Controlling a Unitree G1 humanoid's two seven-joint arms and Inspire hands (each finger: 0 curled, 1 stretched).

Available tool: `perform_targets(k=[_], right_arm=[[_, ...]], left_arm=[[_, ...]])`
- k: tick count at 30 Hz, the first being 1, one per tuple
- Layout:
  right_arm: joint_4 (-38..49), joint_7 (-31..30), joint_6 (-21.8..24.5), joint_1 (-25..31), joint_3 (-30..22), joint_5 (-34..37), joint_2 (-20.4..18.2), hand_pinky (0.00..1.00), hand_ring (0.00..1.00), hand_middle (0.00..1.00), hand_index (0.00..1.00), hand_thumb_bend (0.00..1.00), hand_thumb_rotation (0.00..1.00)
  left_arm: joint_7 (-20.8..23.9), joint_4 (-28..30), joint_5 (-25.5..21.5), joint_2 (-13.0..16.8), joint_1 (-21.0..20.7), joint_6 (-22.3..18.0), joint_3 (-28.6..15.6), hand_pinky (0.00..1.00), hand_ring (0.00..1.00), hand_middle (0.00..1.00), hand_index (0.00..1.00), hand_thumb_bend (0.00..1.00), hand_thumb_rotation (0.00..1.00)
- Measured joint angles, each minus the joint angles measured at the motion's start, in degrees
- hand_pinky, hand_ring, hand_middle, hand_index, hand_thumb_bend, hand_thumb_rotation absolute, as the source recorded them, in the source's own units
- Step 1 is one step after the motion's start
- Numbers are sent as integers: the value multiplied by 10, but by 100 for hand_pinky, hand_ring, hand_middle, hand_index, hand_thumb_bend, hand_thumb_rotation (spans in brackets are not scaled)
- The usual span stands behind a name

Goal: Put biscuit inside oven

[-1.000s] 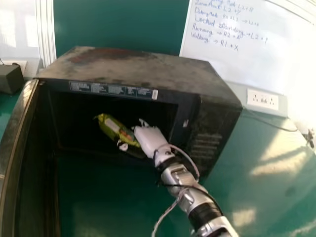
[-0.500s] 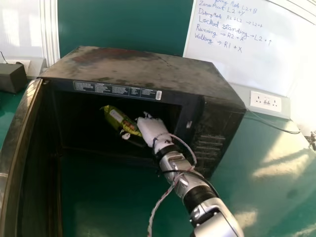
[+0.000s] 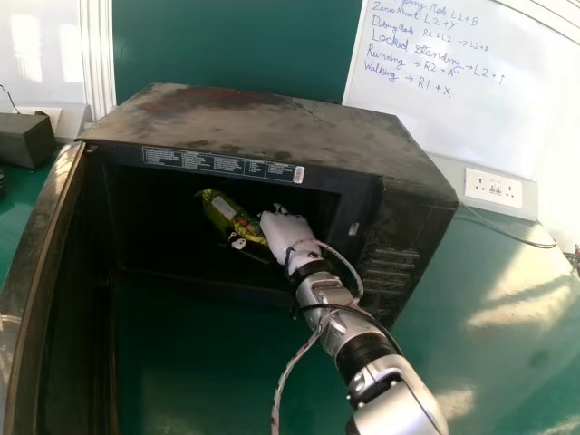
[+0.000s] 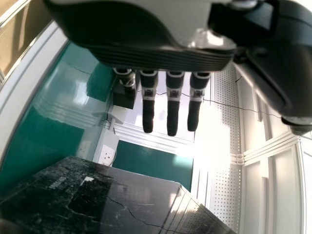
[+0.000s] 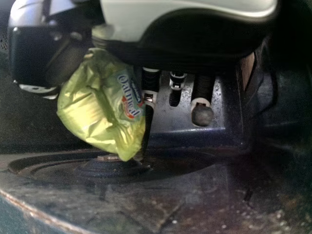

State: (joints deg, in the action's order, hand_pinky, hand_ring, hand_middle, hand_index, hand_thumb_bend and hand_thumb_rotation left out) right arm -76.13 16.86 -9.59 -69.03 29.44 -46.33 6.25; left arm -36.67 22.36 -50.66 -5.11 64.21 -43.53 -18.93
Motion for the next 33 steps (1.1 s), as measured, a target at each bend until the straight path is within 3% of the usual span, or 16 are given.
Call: perform_targets(k=[21,24,26,27,28,31,33], right_arm=[[-9,3,5,0,11,5,2,7,11,45,49,51,0],[-9,3,5,0,14,5,3,12,20,46,49,51,0],[-9,3,5,0,14,5,4,23,35,55,49,51,6],[-9,3,5,0,14,5,4,31,47,64,61,65,27],[-10,3,5,0,14,5,4,36,54,69,67,71,40],[-10,3,5,1,16,5,4,53,74,86,84,82,60],[-10,3,6,1,19,5,5,64,83,94,92,83,70]], left_arm=[[-21,-6,-19,0,0,-5,0,87,79,83,84,83,68],[-34,-8,-22,0,0,-6,0,88,80,83,84,84,70],[-38,-11,-18,0,0,-8,-3,88,80,83,83,84,71],[-38,-15,-14,0,0,-12,-5,89,80,83,84,83,72],[-34,-21,-2,0,0,-19,-9,88,80,83,84,83,72],[-16,-32,37,-1,0,-49,-27,89,81,83,84,83,74],[0,-38,73,-1,0,-71,-31,89,81,84,84,83,73]])
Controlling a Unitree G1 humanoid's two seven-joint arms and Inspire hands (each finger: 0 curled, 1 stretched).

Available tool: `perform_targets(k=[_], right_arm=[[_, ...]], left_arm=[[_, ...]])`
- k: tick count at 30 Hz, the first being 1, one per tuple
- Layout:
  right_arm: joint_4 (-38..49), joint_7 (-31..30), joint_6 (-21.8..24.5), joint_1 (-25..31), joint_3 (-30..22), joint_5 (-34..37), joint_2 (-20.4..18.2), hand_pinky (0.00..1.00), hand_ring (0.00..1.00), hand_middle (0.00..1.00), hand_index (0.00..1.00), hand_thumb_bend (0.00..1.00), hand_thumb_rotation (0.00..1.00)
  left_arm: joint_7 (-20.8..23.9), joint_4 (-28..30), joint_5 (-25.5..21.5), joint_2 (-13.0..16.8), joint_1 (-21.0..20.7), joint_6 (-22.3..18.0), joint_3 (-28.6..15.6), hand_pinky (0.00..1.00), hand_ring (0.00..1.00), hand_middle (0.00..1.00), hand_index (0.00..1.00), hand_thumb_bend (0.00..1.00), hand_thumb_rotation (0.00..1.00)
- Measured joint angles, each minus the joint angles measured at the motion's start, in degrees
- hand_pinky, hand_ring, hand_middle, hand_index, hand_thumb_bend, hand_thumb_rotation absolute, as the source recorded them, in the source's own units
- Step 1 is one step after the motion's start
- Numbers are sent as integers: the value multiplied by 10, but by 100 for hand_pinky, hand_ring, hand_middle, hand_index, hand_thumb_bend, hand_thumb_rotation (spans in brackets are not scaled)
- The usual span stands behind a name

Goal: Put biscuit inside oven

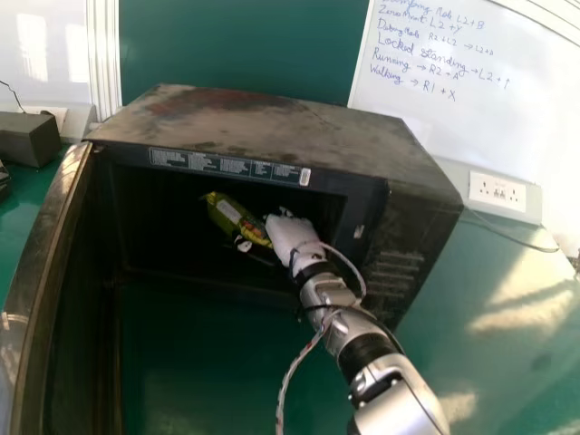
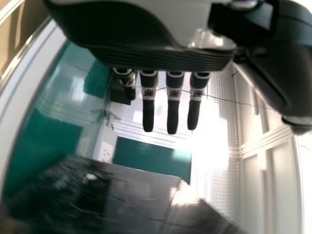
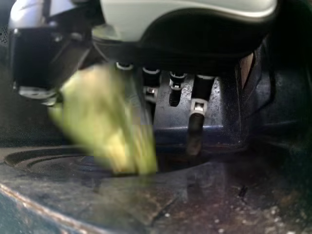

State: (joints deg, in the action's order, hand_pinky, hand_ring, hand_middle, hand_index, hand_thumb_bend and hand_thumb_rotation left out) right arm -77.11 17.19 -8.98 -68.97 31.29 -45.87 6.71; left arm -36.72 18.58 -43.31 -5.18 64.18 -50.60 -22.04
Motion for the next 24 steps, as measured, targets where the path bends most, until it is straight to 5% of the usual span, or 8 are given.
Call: perform_targets(k=[8,24], right_arm=[[0,0,0,0,1,1,0,84,100,100,100,85,79],[9,24,-13,10,-5,13,3,84,100,100,99,87,83]], left_arm=[[34,-22,51,1,0,-48,0,91,81,85,85,84,74],[61,-45,71,3,-4,-80,11,90,81,84,86,84,71]])
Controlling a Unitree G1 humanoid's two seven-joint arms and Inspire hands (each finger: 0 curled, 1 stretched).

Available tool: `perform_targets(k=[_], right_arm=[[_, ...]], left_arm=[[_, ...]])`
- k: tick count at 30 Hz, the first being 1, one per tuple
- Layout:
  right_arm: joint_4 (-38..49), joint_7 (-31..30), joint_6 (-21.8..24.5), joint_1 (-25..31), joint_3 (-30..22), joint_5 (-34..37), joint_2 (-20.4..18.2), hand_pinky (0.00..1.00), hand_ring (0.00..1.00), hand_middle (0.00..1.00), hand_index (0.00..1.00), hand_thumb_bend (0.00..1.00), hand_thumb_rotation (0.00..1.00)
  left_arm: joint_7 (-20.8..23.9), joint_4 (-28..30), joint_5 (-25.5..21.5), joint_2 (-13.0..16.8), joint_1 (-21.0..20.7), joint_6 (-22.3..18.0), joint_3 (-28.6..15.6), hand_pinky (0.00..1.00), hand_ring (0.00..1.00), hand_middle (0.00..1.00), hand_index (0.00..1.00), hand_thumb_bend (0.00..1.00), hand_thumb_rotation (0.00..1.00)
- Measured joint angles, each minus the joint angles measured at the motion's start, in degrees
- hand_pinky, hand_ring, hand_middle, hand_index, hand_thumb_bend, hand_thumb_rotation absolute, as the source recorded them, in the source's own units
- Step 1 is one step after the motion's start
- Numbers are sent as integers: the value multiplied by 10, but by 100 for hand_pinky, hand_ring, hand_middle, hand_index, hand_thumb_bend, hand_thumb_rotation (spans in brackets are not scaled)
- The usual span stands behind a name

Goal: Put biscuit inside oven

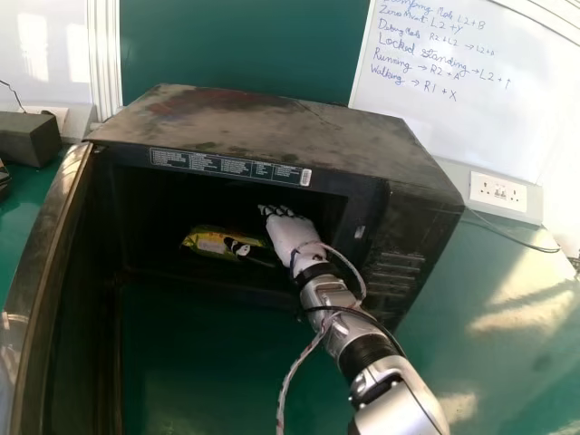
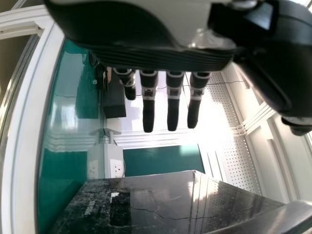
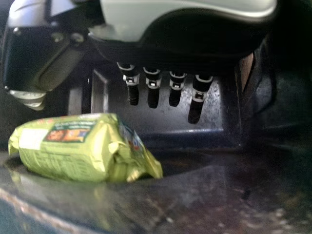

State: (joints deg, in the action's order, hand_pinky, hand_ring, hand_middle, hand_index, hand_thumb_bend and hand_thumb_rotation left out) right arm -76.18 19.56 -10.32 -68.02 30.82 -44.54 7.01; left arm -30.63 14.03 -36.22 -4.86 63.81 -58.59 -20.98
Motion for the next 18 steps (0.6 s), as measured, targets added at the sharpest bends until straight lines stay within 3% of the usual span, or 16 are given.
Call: perform_targets(k=[18], right_arm=[[82,80,-122,93,-10,20,38,83,99,100,100,86,84]], left_arm=[[2,-10,0,8,-16,-6,0,91,82,82,84,84,69]])
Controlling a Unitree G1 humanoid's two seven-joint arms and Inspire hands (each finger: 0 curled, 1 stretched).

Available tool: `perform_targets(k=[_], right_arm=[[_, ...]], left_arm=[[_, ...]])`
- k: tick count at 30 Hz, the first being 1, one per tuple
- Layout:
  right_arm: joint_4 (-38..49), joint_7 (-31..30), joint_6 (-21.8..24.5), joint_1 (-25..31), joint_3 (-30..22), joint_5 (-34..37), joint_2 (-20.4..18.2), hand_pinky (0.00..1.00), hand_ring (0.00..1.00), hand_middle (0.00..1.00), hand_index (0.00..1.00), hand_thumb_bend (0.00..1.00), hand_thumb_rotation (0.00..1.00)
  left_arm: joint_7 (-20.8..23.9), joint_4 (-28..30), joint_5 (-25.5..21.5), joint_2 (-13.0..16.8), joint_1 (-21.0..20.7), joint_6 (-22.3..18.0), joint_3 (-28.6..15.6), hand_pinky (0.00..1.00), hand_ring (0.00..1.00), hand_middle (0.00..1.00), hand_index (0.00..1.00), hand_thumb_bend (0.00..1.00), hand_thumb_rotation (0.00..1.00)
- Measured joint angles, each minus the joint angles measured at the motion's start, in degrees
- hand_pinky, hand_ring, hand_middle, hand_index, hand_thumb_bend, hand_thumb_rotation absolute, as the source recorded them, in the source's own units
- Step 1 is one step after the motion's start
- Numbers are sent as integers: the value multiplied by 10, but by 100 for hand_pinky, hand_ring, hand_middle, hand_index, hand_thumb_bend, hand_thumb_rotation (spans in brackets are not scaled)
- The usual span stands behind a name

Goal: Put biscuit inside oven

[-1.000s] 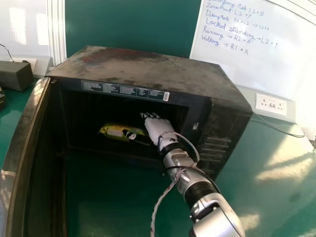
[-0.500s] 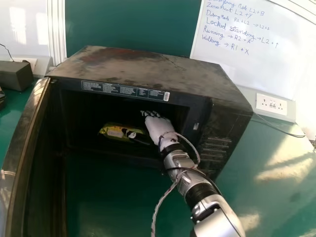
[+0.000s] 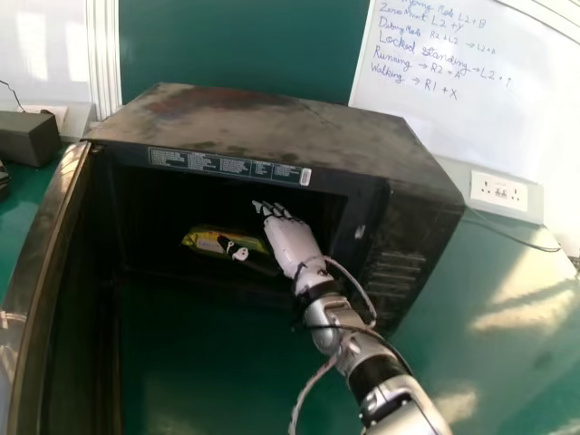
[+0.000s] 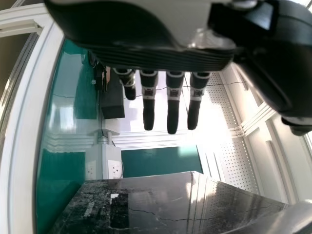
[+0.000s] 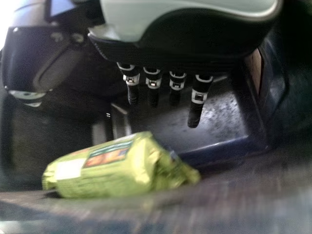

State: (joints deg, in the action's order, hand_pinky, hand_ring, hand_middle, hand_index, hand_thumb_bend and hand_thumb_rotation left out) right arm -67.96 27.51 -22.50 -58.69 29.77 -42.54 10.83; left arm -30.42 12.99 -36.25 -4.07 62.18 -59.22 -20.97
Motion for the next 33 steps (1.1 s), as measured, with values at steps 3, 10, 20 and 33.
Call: perform_targets(k=[3,10,20,33], right_arm=[[32,1,-13,21,0,-1,15,82,100,100,99,86,84],[107,-4,-30,63,0,-9,48,83,99,100,99,86,84],[255,-16,-70,152,-18,-10,119,83,99,100,99,86,83],[487,-57,-108,329,-110,4,220,80,99,100,99,86,84]], left_arm=[[1,0,0,0,0,0,0,92,82,82,84,84,70],[3,0,0,0,-2,2,0,90,81,82,83,84,67],[8,0,0,1,-3,2,0,90,81,83,84,88,67],[16,1,2,1,-6,4,0,88,82,84,84,87,69]])
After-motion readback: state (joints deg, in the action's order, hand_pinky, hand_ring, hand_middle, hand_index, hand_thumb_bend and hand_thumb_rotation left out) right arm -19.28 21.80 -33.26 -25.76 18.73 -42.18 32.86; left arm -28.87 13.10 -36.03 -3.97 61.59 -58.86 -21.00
